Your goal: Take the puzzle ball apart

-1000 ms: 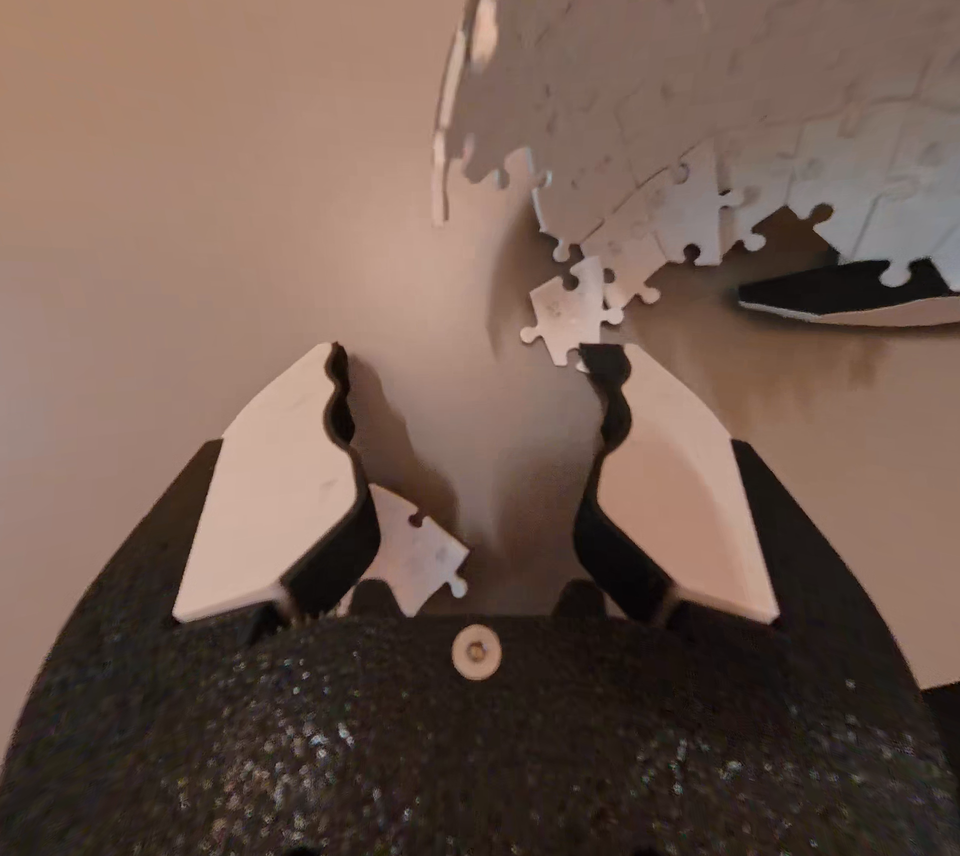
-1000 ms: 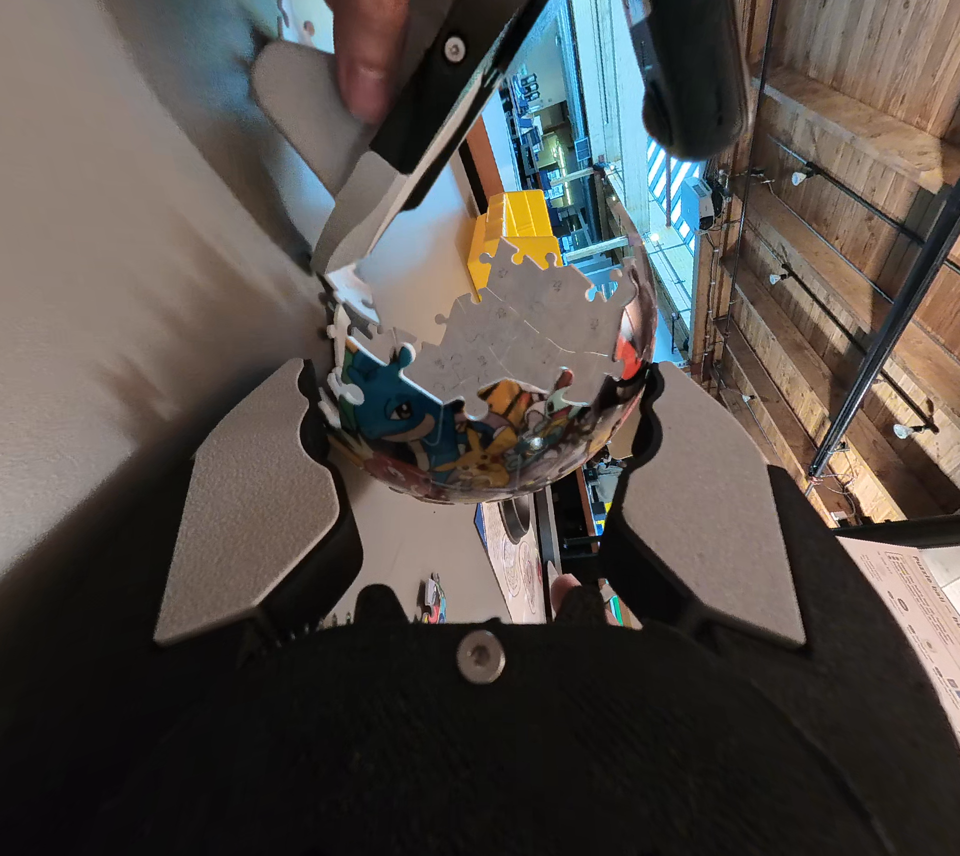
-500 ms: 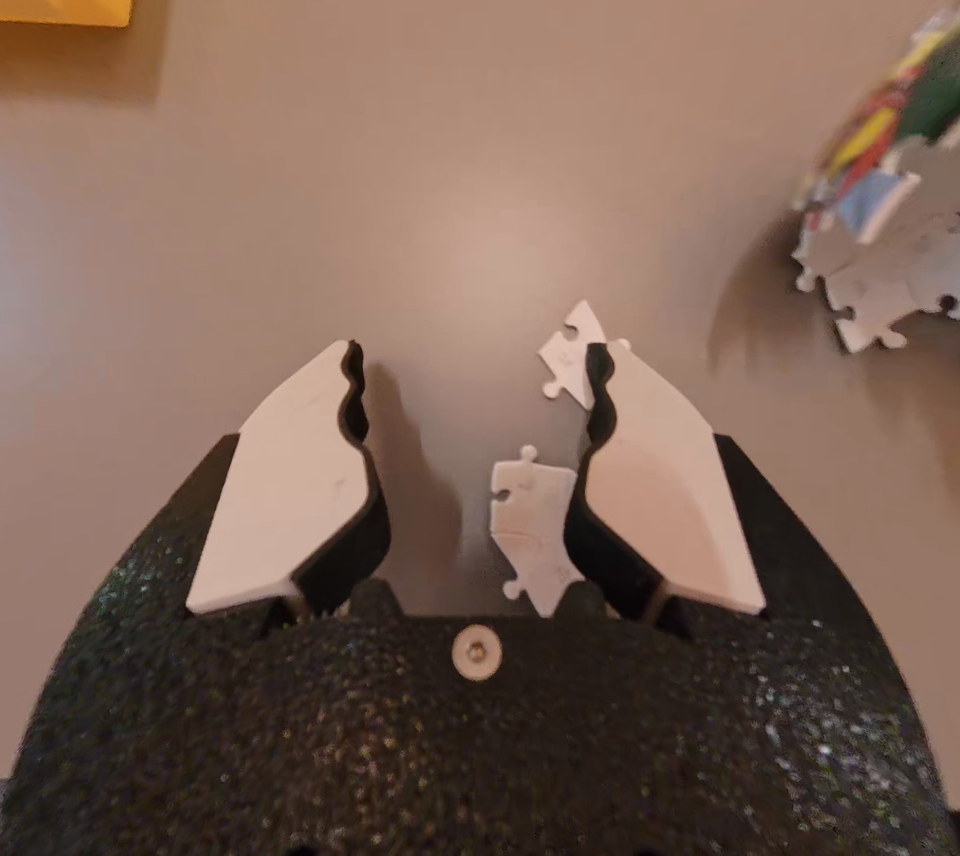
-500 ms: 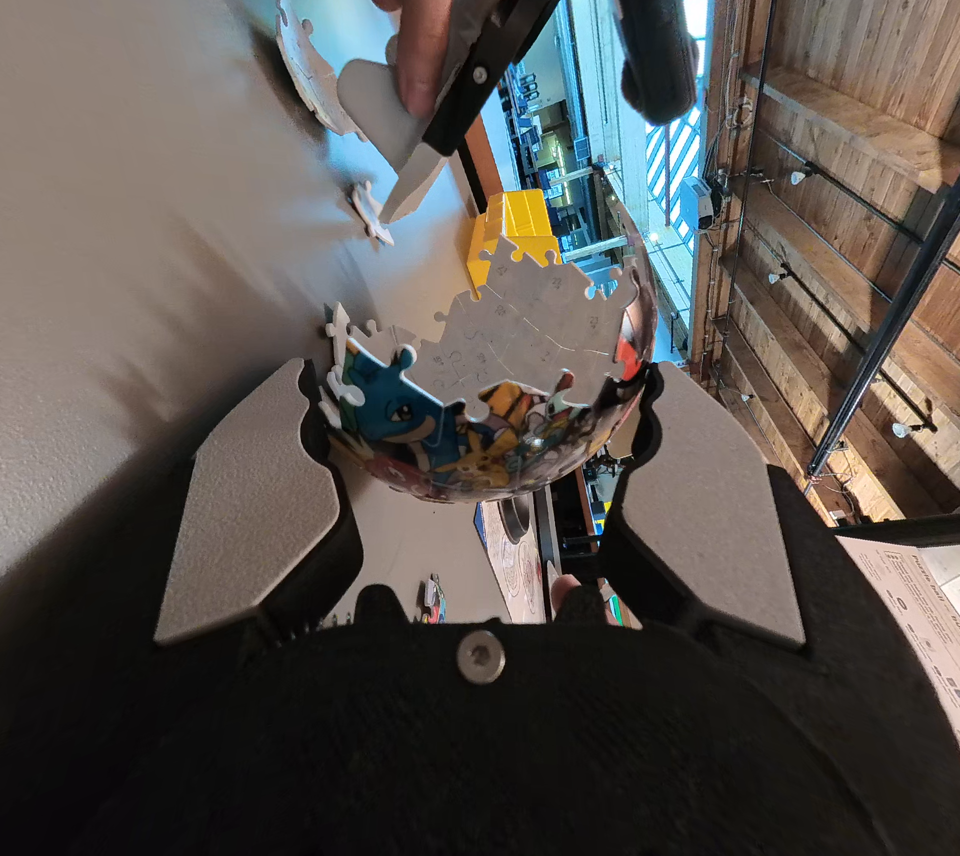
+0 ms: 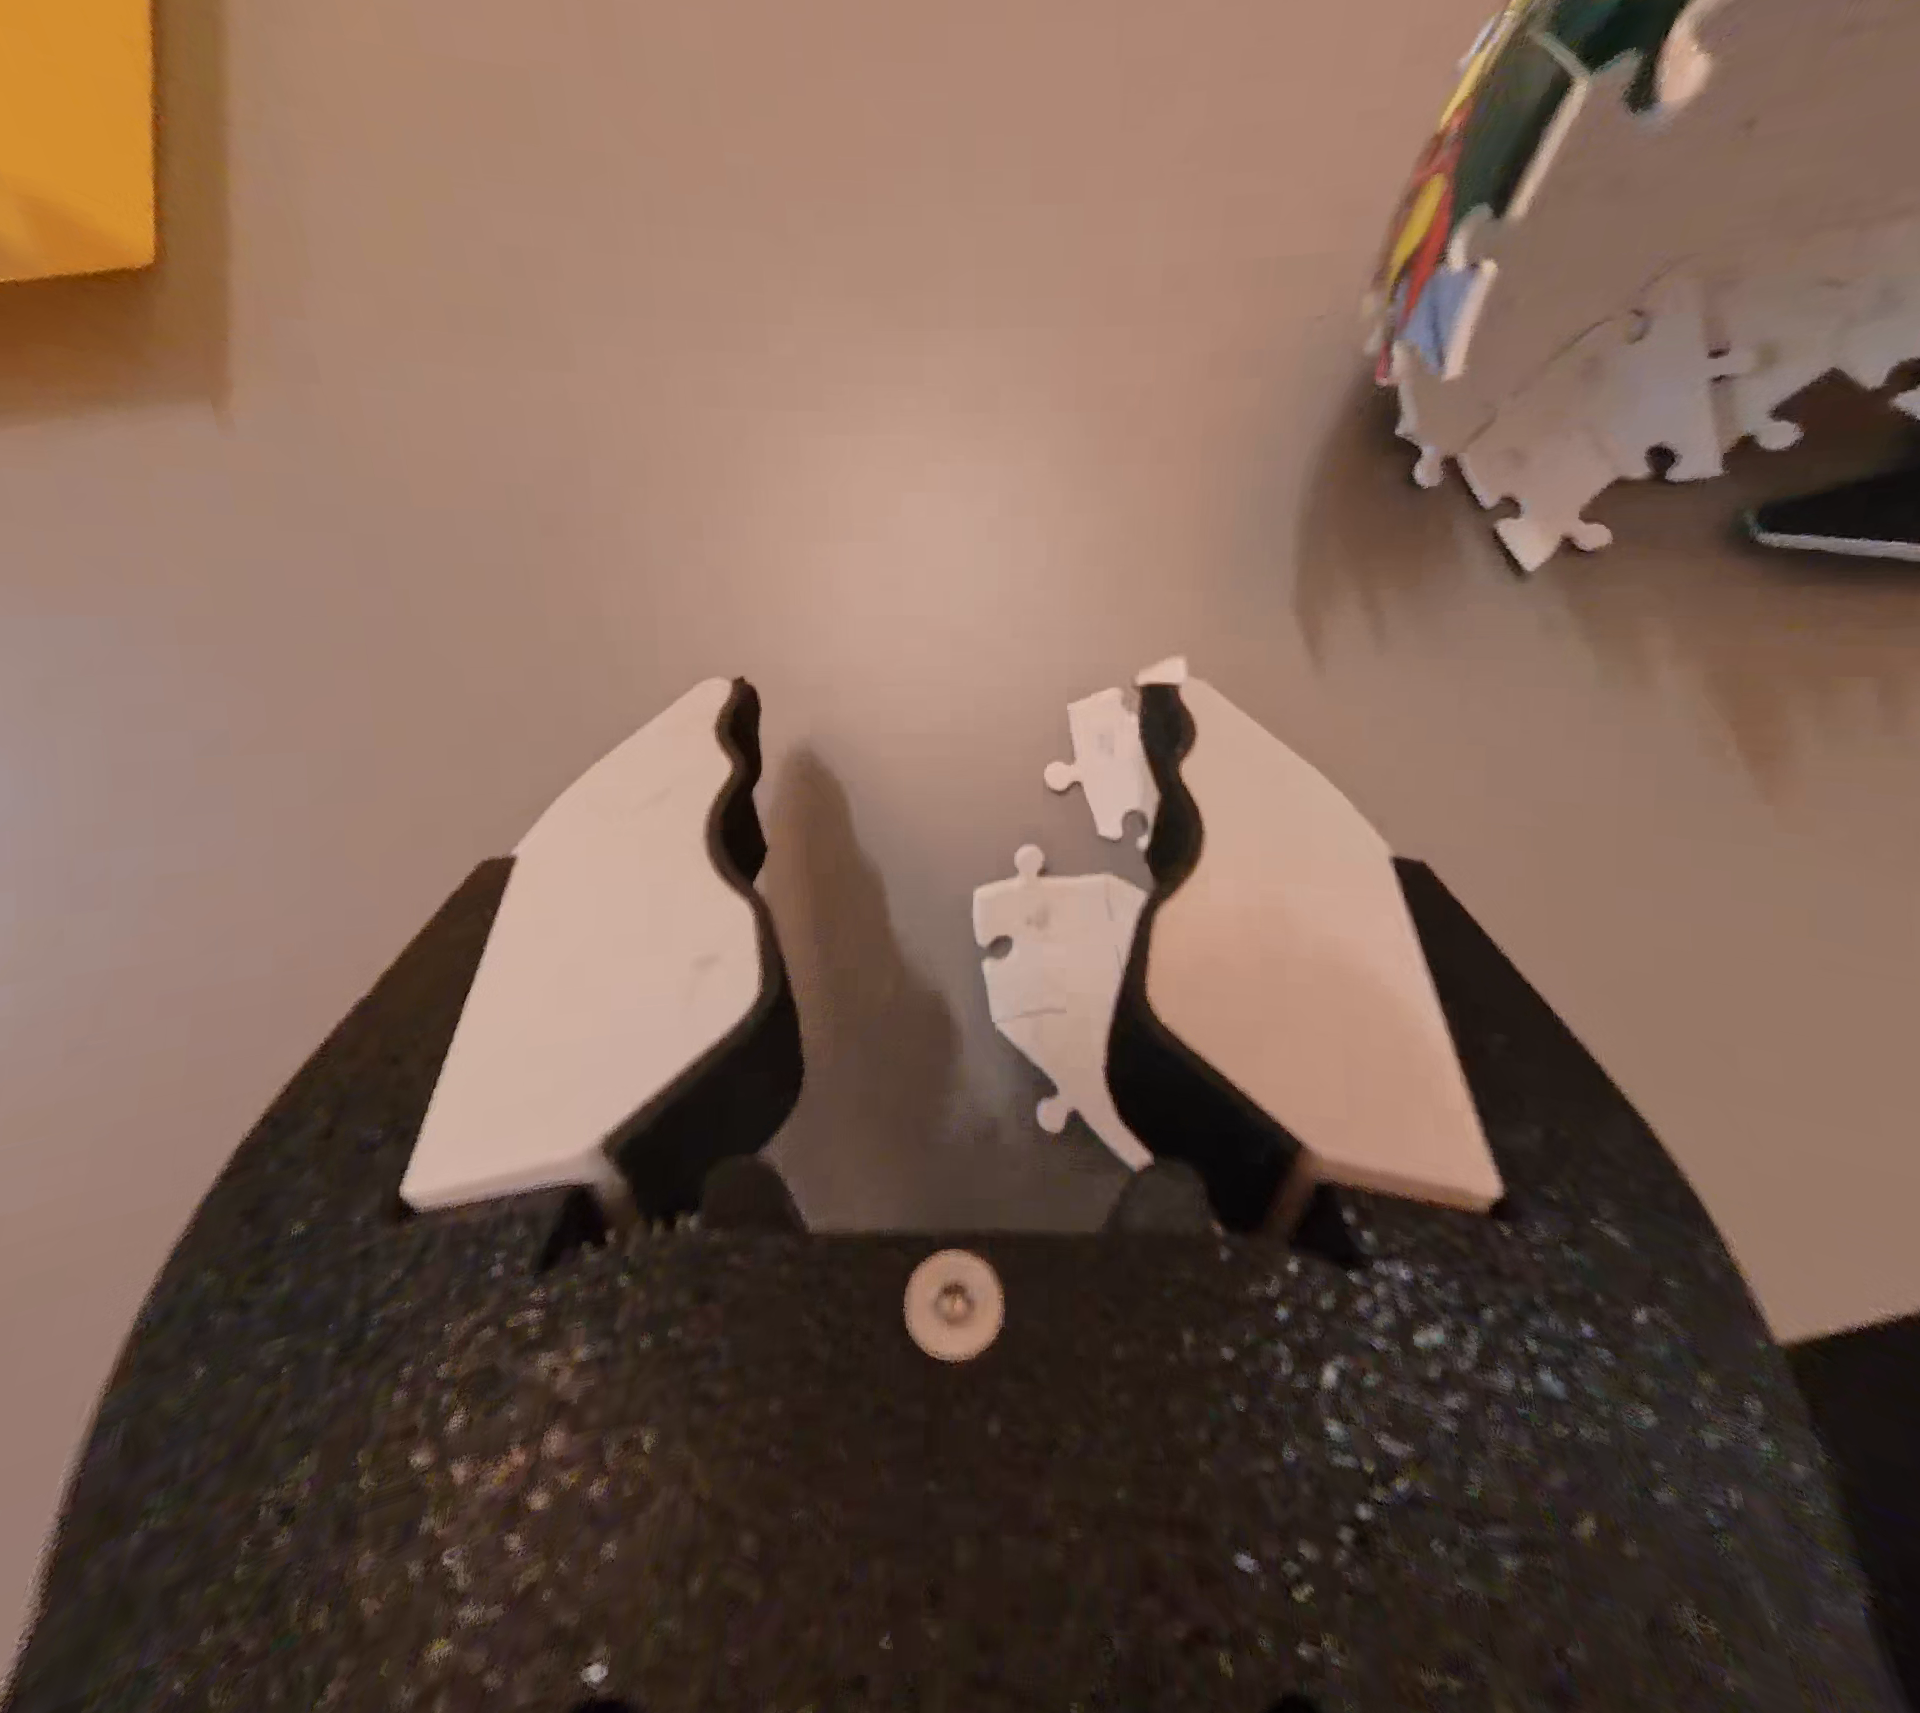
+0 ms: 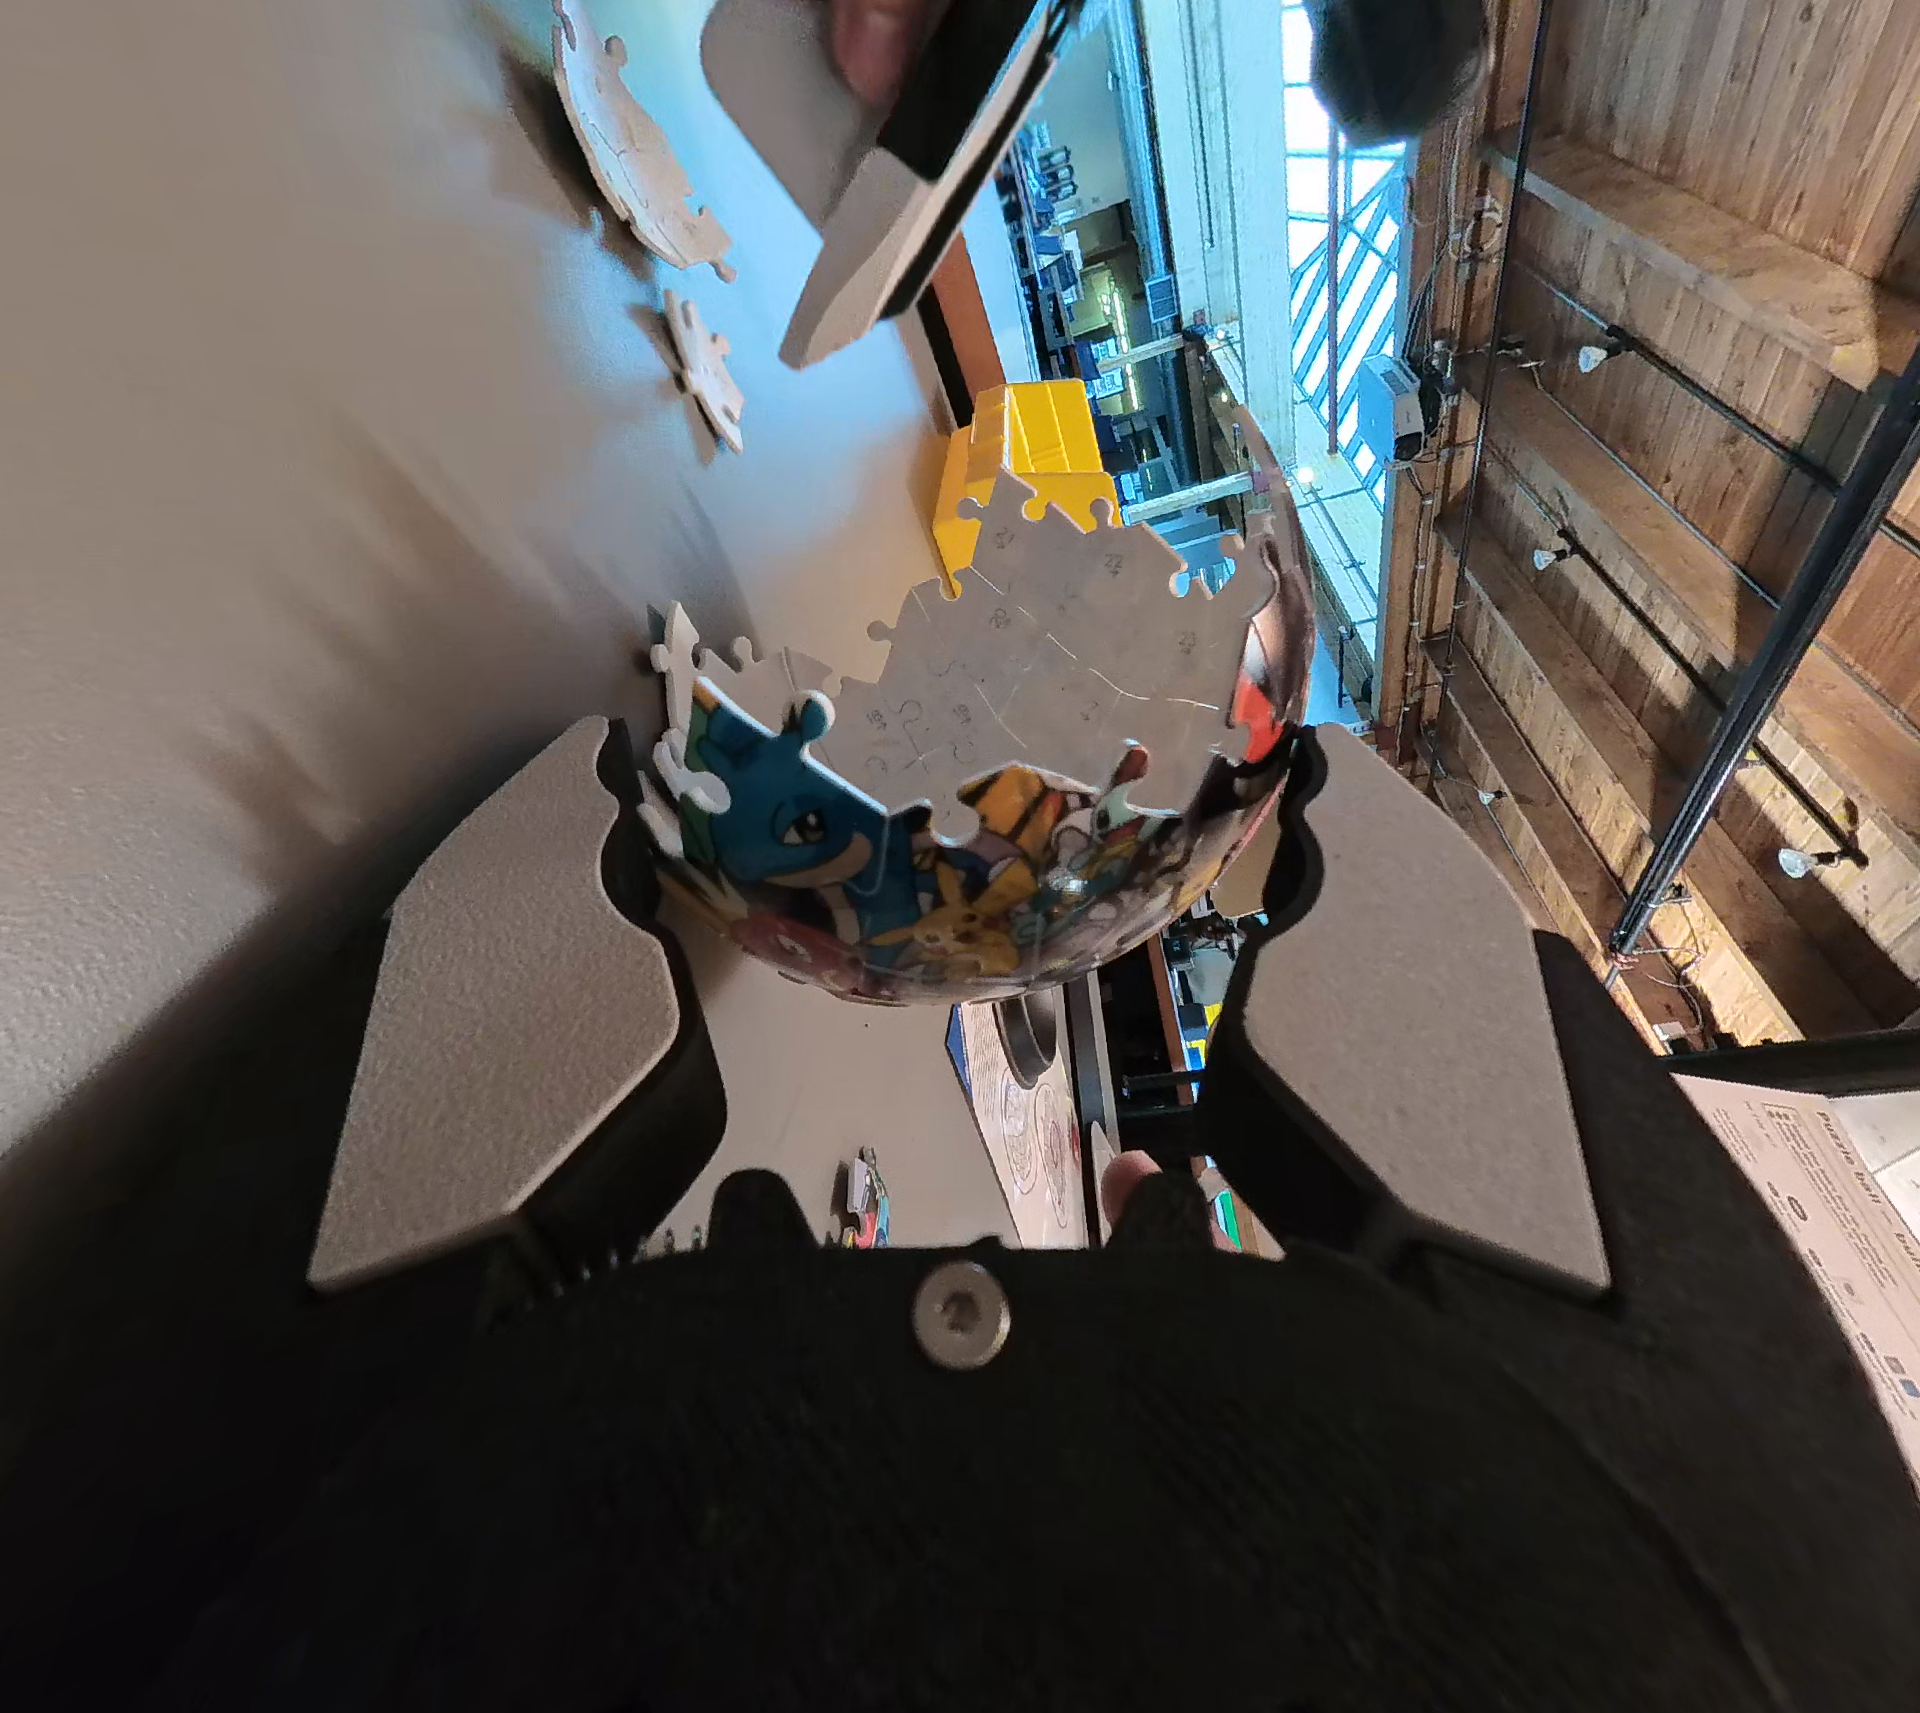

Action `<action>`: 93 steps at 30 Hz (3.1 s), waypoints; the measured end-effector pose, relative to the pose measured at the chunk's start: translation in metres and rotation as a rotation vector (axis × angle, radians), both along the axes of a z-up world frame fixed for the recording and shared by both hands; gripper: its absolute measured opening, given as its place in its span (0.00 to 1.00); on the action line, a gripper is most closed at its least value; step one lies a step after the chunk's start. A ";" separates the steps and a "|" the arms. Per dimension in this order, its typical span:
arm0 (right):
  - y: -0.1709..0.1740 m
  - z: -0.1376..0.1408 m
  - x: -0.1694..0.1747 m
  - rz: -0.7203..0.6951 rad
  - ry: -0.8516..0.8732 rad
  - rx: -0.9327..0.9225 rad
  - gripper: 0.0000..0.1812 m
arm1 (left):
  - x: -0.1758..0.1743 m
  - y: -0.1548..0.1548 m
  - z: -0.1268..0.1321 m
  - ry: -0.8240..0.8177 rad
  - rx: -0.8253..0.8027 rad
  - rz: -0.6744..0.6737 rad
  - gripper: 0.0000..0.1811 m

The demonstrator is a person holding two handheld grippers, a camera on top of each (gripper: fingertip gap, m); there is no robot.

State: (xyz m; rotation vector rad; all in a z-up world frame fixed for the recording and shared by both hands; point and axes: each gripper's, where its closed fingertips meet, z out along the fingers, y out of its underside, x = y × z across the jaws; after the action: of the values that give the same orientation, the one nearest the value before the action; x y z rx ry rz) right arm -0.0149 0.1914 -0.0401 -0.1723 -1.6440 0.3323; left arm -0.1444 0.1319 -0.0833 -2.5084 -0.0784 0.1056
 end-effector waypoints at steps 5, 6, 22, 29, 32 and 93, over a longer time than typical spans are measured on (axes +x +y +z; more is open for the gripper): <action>0.000 0.000 -0.001 0.000 0.000 -0.003 0.64 | 0.012 -0.016 -0.011 -0.032 -0.094 -0.047 0.41; 0.000 0.000 -0.001 0.000 0.000 -0.003 0.64 | 0.016 -0.015 -0.014 -0.028 -0.099 -0.069 0.41; 0.001 -0.001 -0.003 -0.004 0.001 0.000 0.64 | 0.005 -0.013 -0.018 0.012 -0.099 -0.011 0.39; 0.001 -0.001 -0.004 -0.005 0.001 0.001 0.64 | 0.007 -0.005 -0.019 0.048 -0.081 -0.063 0.40; 0.000 -0.001 -0.005 -0.007 -0.008 -0.006 0.64 | 0.000 -0.002 -0.019 0.052 -0.079 -0.085 0.44; -0.015 0.021 -0.045 0.027 -0.330 -0.015 0.57 | 0.007 0.042 -0.016 0.041 0.009 0.054 0.44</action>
State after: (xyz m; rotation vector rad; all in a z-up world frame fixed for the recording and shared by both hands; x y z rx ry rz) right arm -0.0602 0.1769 -0.0193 -0.2254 -1.9720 0.3497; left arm -0.1377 0.1741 -0.0989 -2.4942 -0.1293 0.1777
